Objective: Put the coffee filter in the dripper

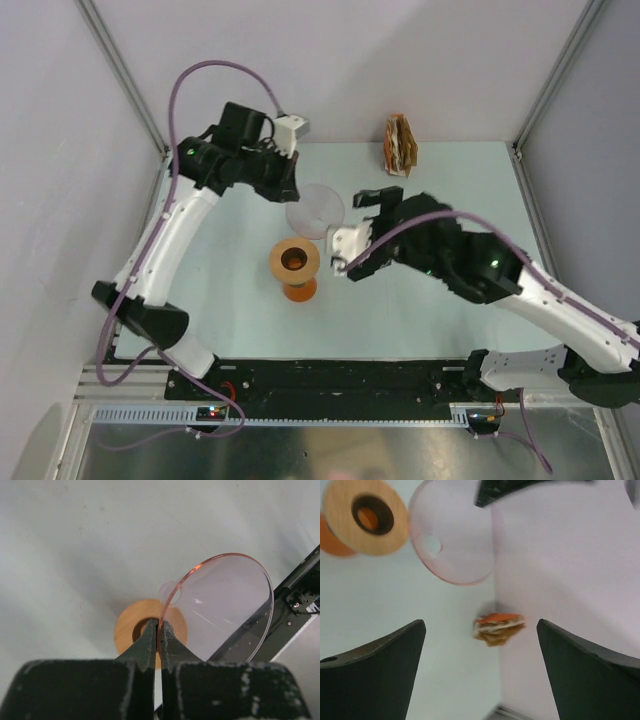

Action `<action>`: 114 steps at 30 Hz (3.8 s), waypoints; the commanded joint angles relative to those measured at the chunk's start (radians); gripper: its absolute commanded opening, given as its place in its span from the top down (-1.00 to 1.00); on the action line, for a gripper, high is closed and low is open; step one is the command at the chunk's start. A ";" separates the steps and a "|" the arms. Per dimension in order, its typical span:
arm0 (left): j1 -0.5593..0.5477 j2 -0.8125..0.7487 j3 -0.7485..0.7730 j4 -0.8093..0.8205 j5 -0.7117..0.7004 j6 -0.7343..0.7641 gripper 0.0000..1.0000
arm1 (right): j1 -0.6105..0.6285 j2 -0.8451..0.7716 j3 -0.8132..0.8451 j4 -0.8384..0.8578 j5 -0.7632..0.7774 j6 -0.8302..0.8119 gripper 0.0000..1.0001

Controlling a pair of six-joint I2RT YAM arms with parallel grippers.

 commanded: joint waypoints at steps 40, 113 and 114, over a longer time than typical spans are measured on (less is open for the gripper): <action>0.163 -0.290 -0.572 0.214 0.018 -0.167 1.00 | -0.484 0.526 0.324 -0.140 -0.959 1.253 -0.54; 0.162 -0.298 -0.946 0.331 -0.026 -0.135 1.00 | -0.416 0.689 0.173 -0.126 -0.936 1.300 1.00; 0.162 -0.298 -0.949 0.333 -0.027 -0.134 1.00 | -0.416 0.689 0.171 -0.125 -0.934 1.299 1.00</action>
